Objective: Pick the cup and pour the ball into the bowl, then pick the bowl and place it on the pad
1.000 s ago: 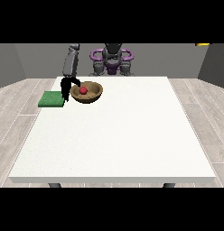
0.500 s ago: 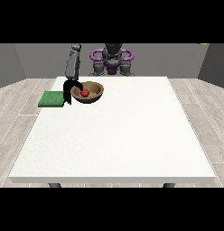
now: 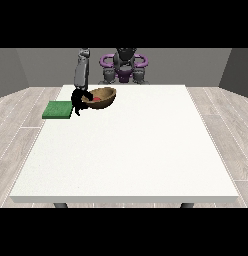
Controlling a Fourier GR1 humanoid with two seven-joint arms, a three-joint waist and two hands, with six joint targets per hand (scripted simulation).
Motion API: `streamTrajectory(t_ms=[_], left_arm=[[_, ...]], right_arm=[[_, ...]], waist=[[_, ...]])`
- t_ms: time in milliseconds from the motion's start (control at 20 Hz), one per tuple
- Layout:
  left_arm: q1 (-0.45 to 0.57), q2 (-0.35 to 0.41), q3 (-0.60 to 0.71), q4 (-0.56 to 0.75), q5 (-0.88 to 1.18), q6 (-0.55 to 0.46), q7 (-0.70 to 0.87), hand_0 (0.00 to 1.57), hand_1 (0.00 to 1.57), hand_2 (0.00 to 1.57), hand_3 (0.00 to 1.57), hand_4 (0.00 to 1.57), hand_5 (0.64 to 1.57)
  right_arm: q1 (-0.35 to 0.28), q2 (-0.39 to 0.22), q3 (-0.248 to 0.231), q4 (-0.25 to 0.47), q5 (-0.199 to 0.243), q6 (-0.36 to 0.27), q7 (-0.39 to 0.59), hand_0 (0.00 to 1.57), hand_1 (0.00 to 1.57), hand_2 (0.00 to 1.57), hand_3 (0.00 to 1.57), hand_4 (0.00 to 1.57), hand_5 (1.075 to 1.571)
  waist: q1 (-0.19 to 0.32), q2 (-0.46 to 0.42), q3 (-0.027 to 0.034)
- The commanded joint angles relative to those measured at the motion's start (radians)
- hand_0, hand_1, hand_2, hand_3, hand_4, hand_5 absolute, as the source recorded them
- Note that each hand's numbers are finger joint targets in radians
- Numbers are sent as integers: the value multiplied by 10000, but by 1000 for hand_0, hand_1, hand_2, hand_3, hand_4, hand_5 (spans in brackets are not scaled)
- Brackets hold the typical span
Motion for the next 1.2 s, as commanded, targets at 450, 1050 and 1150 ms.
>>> streamTrajectory(t_ms=[450, 1050, 1150], left_arm=[[466, 235, 328, 927, -168, 113, -178, 0, 0, 0, 0, 1200, 1540], [1707, 936, 899, 2219, -447, -374, -1731, 0, 0, 0, 0, 1203, 1542], [1549, 1059, 886, 2133, -301, -226, -1529, 0, 0, 0, 0, 1203, 1546]], right_arm=[[92, -2748, 566, -752, 747, -1013, 4603, 1571, 1571, 1571, 969, 1046, 1557], [-1109, -5441, 22, -967, 285, 1068, 7083, 1571, 1571, 1571, 532, 1099, 1564], [-1248, -5325, -94, -530, 308, 998, 6910, 1571, 1571, 1571, 532, 1099, 1564]], waist=[[-981, -618, 253], [-1887, -671, 293], [-1857, -740, 298]])
